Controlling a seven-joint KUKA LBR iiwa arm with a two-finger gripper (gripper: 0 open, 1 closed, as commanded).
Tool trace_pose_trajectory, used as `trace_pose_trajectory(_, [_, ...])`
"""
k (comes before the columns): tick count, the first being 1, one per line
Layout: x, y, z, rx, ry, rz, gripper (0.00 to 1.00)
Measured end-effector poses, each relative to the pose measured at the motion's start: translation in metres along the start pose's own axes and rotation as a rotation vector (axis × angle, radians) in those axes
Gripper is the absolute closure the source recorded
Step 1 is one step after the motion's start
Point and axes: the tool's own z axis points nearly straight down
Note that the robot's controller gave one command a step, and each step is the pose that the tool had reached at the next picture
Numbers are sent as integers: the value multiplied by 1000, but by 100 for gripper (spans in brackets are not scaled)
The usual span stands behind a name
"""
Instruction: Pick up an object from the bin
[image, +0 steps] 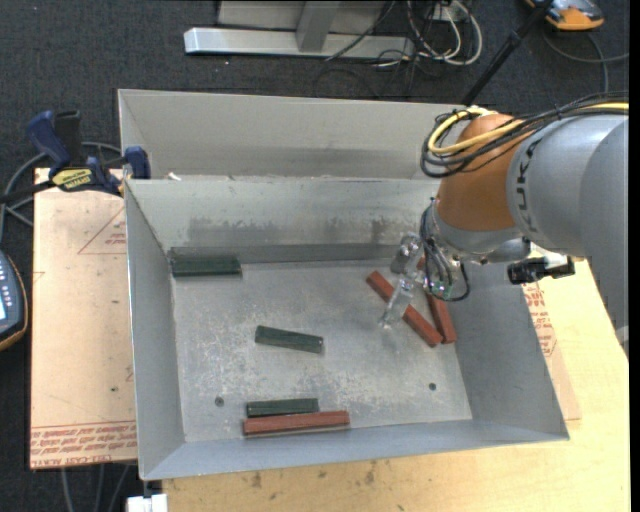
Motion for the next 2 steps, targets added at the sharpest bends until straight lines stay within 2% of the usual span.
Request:
trace_pose_trajectory(1, [-10, -4, -10, 2, 2, 172, 0])
trace_pose_trajectory(2, [-7, 2, 34, 4, 7, 406, 0])
